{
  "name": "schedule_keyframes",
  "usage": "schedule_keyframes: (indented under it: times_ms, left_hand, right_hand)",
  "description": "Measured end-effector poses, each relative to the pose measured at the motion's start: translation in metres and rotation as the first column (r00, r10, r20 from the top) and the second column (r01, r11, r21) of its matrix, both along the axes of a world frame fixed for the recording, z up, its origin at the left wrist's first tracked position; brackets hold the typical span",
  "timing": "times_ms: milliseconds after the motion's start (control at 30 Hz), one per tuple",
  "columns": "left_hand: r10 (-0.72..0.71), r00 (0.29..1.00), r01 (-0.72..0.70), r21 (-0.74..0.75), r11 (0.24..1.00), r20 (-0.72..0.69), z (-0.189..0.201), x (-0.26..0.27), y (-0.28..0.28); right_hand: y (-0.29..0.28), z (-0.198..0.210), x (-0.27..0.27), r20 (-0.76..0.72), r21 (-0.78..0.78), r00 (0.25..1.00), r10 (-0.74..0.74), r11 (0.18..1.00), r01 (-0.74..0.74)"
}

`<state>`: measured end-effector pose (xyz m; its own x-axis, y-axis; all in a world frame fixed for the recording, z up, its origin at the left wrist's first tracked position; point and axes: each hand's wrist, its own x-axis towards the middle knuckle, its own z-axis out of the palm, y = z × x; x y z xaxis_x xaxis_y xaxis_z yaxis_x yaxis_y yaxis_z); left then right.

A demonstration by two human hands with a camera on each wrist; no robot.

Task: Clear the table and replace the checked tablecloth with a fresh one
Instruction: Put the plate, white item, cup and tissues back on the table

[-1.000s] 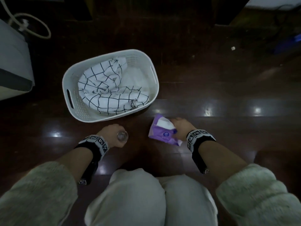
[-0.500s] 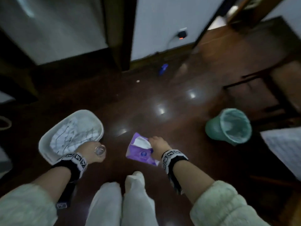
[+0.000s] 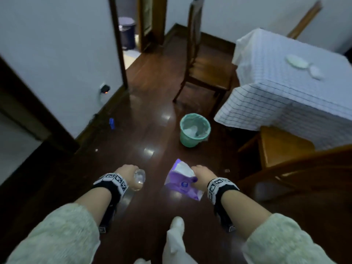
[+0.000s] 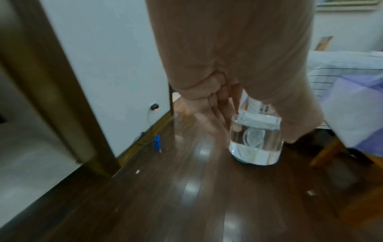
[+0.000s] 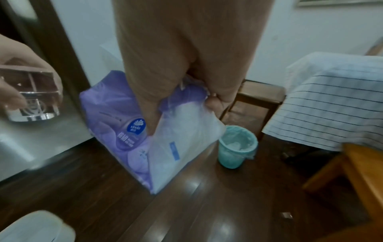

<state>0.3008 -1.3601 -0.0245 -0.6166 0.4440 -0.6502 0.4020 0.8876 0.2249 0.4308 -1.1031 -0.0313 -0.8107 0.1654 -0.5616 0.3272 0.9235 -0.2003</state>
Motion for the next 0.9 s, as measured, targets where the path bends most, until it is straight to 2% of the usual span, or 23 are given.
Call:
schedule_keyframes:
  times_ms: [167, 300, 433, 700, 900]
  left_hand:
    - [-0.174, 0.984, 0.175, 0.036, 0.984, -0.045, 0.027, -0.010, 0.102]
    - [-0.354, 0.930, 0.358, 0.028, 0.933, -0.096, 0.046, -0.016, 0.197]
    - [-0.437, 0.890, 0.446, 0.051, 0.893, -0.134, 0.057, -0.022, 0.284]
    - [-0.530, 0.835, 0.541, 0.050, 0.839, -0.145, 0.054, -0.048, 0.420]
    - [-0.643, 0.756, 0.652, 0.052, 0.757, -0.122, 0.046, -0.107, 0.525]
  right_hand:
    - [0.069, 0.025, 0.031, -0.081, -0.005, 0.969, -0.234, 0.972, 0.235]
    - [0.136, 0.040, 0.045, -0.117, -0.044, 0.910, -0.397, 0.918, 0.395]
    - [0.204, 0.058, 0.048, -0.139, -0.075, 0.847, -0.512, 0.859, 0.507]
    - [0.315, 0.065, 0.033, -0.146, -0.087, 0.766, -0.626, 0.779, 0.621]
    - [0.392, 0.061, -0.014, -0.139, -0.071, 0.716, -0.684, 0.728, 0.682]
